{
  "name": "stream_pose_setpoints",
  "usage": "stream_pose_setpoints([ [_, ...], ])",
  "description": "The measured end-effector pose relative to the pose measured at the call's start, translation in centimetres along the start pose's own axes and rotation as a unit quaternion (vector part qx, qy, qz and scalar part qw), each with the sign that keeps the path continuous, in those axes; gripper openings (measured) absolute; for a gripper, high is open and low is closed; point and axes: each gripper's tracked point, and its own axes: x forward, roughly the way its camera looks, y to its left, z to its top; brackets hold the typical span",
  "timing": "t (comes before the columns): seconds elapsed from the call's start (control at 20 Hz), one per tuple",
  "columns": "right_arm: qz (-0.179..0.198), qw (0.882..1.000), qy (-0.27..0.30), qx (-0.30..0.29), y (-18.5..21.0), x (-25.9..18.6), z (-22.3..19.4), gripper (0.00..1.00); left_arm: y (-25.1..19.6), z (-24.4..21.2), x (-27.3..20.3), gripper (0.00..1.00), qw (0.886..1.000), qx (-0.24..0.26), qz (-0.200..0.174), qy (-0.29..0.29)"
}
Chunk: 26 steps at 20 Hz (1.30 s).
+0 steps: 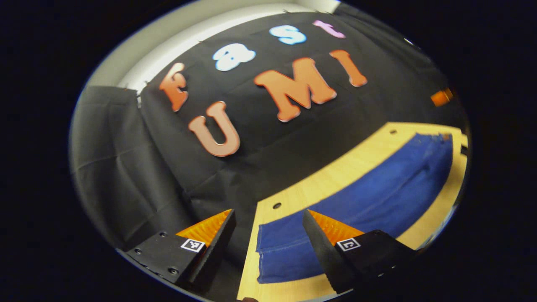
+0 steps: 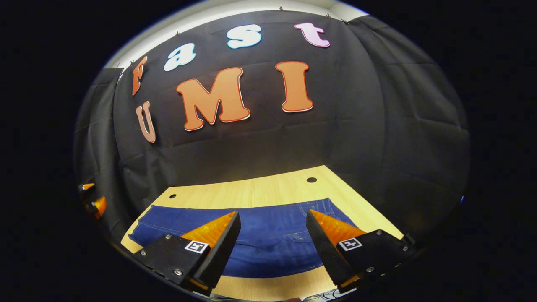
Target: Grasp the waist and the cuffs of the jeans and fold them to make the two legs overlap; first hold the waist and fold one-third of the jeans toward the cuffs, then hold the cuffs and fold the remaining one-third in the same direction to finish folding.
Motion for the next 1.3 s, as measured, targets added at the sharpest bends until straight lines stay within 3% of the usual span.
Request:
stream_pose_setpoints([
  [0.15, -0.010, 1.000, 0.014, -0.014, -0.4, 0.3, -1.2, 0.97, -3.7, -4.3, 1.3, 0.98, 0.993, 0.092, -0.063, 0.037],
  [0.3, -0.014, 0.999, 0.036, -0.012, -1.3, 0.7, -2.5, 0.97, -6.8, -8.3, 2.1, 0.98, 0.976, 0.178, -0.109, 0.059],
  [0.55, -0.028, 0.998, 0.058, -0.012, -2.5, 1.5, -3.8, 0.97, -10.1, -15.3, 3.0, 0.99, 0.940, 0.287, -0.156, 0.101],
  [0.7, -0.030, 0.997, 0.068, -0.011, -2.8, 1.5, -4.7, 0.97, -11.4, -17.6, 2.6, 0.99, 0.907, 0.345, -0.209, 0.119],
  [0.8, -0.031, 0.996, 0.079, -0.011, -3.0, 1.4, -5.5, 0.97, -12.5, -18.4, 2.7, 0.99, 0.895, 0.363, -0.229, 0.123],
  [1.0, -0.035, 0.995, 0.092, -0.015, -3.2, 1.2, -6.2, 0.97, -12.5, -19.6, 3.6, 0.98, 0.886, 0.372, -0.234, 0.146],
  [1.3, -0.040, 0.994, 0.100, -0.012, -3.6, 1.3, -6.4, 0.97, -13.0, -22.2, 4.6, 0.98, 0.859, 0.403, -0.266, 0.171],
])
